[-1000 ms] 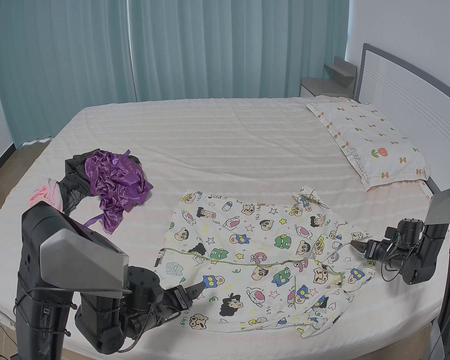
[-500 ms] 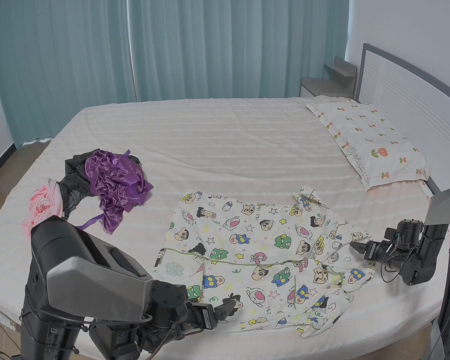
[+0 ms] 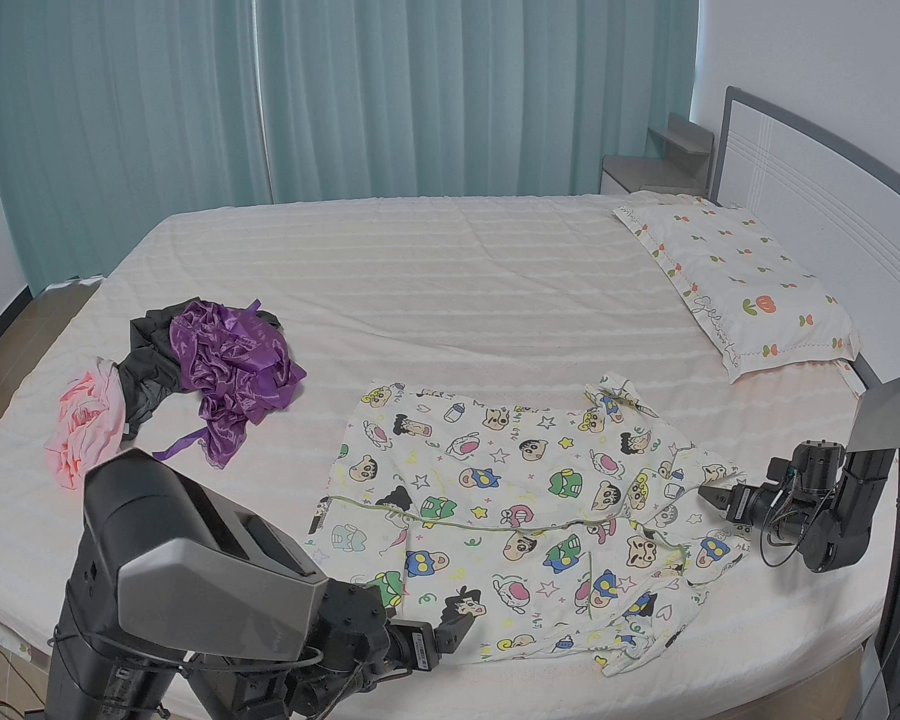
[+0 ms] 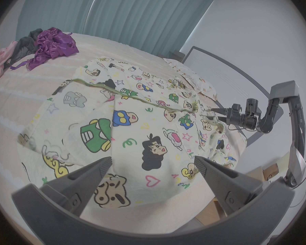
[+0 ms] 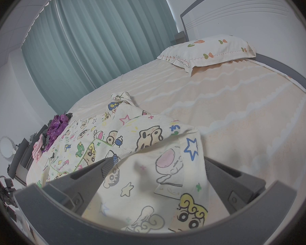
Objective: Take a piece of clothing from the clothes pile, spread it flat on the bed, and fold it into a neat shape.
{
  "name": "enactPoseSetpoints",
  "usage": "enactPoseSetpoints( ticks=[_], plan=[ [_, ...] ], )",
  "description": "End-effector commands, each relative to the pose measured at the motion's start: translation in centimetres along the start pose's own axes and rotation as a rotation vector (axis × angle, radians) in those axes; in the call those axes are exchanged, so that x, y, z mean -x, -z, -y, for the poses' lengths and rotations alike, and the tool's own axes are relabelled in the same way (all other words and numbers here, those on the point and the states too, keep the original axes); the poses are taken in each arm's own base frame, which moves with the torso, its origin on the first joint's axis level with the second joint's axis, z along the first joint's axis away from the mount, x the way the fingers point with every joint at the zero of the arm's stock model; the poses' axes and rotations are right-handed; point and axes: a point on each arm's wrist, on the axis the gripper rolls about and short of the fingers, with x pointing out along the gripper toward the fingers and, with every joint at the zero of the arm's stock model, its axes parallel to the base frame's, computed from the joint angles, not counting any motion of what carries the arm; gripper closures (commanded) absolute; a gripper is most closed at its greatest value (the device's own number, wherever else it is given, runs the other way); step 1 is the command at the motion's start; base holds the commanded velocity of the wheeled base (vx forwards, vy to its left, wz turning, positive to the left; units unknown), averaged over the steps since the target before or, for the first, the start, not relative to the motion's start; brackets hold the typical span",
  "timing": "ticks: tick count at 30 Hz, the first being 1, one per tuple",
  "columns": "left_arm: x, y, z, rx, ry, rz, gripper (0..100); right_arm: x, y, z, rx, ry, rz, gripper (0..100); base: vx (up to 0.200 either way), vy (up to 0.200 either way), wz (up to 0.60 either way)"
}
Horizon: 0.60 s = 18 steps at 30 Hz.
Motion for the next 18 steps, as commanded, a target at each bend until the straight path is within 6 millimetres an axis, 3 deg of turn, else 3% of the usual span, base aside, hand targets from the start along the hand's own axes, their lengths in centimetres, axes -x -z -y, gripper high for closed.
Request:
enactPoseSetpoints(
  ticks=[1,10,18],
  plan=[
    [0.8,-2.0,0.4,0.067,0.008,0.091,0,0.0,0.1,0.0,-0.001,0.000,-0.005,0,0.000,0.000,0.00],
    [1.2,-3.3,0.0,0.210,-0.015,0.151,0,0.0,0.2,0.0,-0.001,-0.001,-0.008,0,0.000,0.000,0.00],
    [1.4,-1.5,-2.1,0.313,-0.104,0.076,0,-0.1,0.3,0.0,-0.002,0.000,-0.010,0,0.000,0.000,0.00]
  ],
)
